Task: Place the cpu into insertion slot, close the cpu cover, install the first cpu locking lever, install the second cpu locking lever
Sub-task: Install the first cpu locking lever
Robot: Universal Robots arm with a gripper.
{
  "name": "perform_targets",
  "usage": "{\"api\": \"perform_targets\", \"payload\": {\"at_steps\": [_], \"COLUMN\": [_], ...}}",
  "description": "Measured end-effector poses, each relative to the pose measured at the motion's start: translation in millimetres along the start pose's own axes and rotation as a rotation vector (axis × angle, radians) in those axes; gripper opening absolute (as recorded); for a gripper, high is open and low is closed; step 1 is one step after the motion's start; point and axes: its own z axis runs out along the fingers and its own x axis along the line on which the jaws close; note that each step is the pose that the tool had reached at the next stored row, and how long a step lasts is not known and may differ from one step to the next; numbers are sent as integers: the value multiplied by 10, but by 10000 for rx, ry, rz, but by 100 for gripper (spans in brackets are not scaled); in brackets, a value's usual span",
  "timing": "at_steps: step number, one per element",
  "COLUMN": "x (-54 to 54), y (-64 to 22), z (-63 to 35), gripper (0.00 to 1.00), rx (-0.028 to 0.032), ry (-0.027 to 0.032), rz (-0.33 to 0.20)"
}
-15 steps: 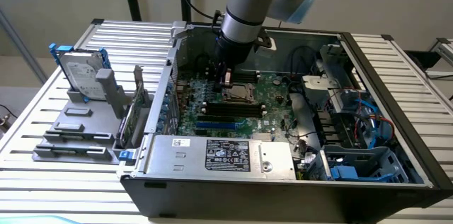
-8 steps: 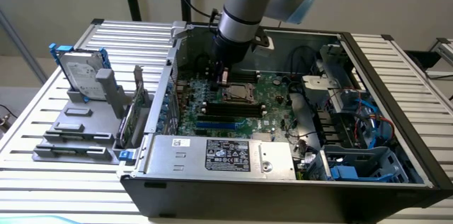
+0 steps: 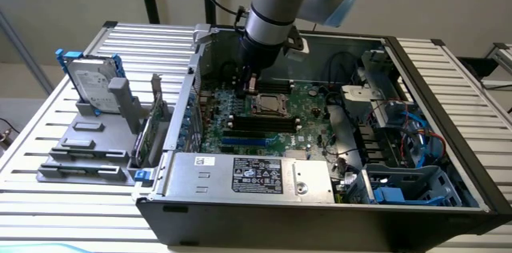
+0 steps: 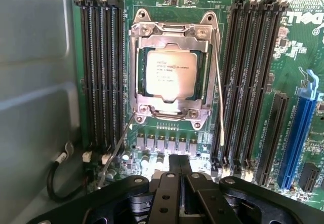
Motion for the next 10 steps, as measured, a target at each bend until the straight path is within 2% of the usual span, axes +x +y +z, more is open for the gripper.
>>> {"api": "perform_targets", "payload": {"at_steps": [3, 10], "x": [2, 6], "y": [-7, -13], "z": [-30, -61], "gripper": [11, 11], "rx": [-22, -142], "ry": [144, 348], "rz": [137, 1000]}}
